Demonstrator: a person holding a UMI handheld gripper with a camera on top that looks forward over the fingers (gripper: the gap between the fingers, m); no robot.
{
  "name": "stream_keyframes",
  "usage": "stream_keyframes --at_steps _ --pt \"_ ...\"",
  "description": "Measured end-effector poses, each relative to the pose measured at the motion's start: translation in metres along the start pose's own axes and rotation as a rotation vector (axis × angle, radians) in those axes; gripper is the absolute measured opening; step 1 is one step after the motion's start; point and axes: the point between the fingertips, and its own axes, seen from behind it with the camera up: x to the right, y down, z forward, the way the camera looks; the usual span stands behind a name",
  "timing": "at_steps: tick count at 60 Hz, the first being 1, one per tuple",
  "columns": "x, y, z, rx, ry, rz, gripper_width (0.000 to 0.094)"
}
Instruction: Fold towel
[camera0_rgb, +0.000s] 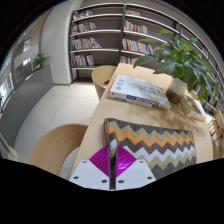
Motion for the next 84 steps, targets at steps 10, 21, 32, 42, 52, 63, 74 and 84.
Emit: stream_keyframes --at_steps 10,21,32,42,52,63,74,84 --pt "0.076 -0.052 -0.063 0.126 0.036 0.059 0.0051" --pt "0.187 -0.052 -0.084 0.190 0.034 0.163 0.0050" --pt "0.263 0.020 -0.048 0.079 0.054 0.168 0.0061" --pt "0.275 0.037 -0.046 0.097 0.045 0.134 0.0312" --pt "0.282 0.000 -0.101 0.158 0.070 0.111 0.0766" --pt "0.275 -0.051 -0.205 0.287 0.077 0.102 0.0775" --pt "0.266 -0.044 -0.291 0.354 0.079 0.115 0.0792" --pt "0.259 0.004 -0.335 0.343 0.094 0.134 0.0805"
